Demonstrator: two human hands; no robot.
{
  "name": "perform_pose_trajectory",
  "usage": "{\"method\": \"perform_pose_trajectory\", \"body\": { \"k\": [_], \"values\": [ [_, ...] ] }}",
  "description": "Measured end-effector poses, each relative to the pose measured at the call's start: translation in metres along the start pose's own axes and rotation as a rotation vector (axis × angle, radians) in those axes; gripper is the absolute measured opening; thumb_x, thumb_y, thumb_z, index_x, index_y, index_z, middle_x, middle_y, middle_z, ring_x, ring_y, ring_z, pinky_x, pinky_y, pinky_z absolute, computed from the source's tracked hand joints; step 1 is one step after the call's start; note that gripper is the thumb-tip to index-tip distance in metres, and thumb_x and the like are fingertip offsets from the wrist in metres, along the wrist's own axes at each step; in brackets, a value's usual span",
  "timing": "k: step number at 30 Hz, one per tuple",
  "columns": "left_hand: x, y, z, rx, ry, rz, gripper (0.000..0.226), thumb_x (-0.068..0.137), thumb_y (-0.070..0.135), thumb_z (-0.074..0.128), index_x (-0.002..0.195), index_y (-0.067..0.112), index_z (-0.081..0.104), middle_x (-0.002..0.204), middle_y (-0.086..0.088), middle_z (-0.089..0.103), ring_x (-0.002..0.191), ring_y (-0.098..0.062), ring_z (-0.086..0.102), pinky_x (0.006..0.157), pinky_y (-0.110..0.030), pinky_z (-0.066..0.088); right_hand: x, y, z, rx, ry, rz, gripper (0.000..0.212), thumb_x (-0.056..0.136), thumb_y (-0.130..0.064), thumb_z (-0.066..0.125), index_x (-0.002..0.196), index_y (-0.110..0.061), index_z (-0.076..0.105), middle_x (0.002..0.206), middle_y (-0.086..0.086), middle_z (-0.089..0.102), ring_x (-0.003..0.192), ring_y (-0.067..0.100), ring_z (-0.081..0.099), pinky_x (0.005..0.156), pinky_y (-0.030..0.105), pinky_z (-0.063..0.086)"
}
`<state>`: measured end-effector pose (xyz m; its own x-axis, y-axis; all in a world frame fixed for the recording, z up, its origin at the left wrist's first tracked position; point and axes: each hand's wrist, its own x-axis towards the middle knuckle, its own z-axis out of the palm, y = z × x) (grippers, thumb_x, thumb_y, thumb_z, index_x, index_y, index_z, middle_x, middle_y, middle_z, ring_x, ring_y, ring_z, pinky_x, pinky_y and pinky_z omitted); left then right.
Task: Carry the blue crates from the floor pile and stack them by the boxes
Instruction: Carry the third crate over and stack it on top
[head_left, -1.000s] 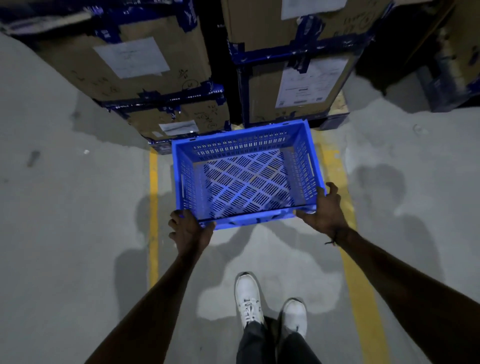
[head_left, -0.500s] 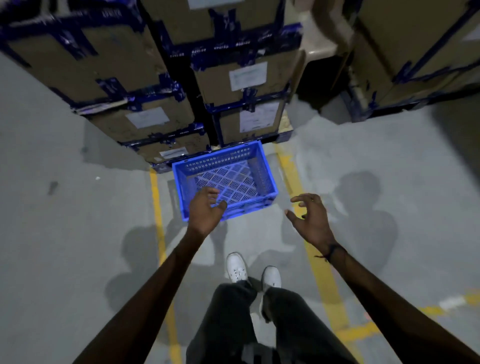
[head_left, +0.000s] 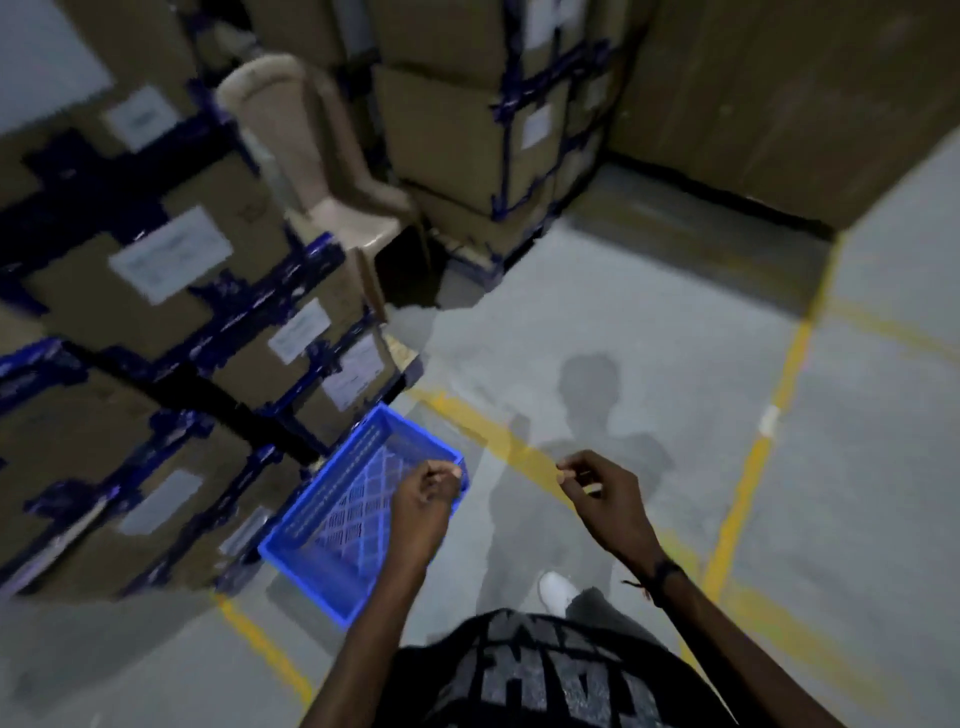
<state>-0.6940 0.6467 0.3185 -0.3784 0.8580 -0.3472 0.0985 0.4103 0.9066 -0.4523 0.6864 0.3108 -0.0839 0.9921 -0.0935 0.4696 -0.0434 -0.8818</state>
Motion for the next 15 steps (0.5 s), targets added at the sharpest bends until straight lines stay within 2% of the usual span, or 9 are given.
{"method": "perform_pose_trajectory", "body": {
  "k": [4,9,13,15],
  "values": [
    [-0.015,-0.001,0.015,0.052,-0.275,0.042,0.015,0.091,0.024,0.071,0.086,0.01,0.067,0.061,0.007,0.061,0.057,-0.006,0.055,0.057,-0.021,0.045,-0.071,0.003,-0.006,0.085,0.209,0.122,0.012,0.095,-0.017,0.068,0.087,-0.026,0.071,0.088,-0.011,0.072,0.084,0.011,0.067,0.062,0.023,0.049],
    [-0.044,-0.003,0.055,0.157,-0.531,0.106,0.006,0.095,0.01,0.068,0.09,0.007,0.068,0.065,0.002,0.064,0.061,-0.007,0.061,0.058,-0.026,0.048,-0.177,0.016,-0.017,0.176,0.515,0.291,0.012,0.094,-0.016,0.069,0.086,-0.025,0.072,0.088,-0.009,0.072,0.078,0.012,0.066,0.063,0.023,0.048],
    [-0.099,-0.003,0.098,0.268,-0.827,0.203,0.014,0.089,0.026,0.073,0.088,0.012,0.069,0.067,0.003,0.066,0.065,-0.012,0.063,0.058,-0.026,0.05,-0.28,0.021,-0.032,0.194,0.82,0.435,0.012,0.092,-0.015,0.07,0.085,-0.023,0.072,0.082,-0.008,0.071,0.073,0.011,0.064,0.062,0.023,0.047],
    [-0.137,-0.004,0.119,0.322,-0.971,0.256,0.012,0.091,0.025,0.073,0.088,0.015,0.07,0.071,0.001,0.068,0.067,-0.012,0.065,0.061,-0.028,0.052,-0.331,0.024,-0.039,0.2,0.967,0.498,0.011,0.092,-0.016,0.07,0.084,-0.024,0.072,0.083,-0.008,0.072,0.074,0.011,0.065,0.064,0.023,0.048]
  ]
}}
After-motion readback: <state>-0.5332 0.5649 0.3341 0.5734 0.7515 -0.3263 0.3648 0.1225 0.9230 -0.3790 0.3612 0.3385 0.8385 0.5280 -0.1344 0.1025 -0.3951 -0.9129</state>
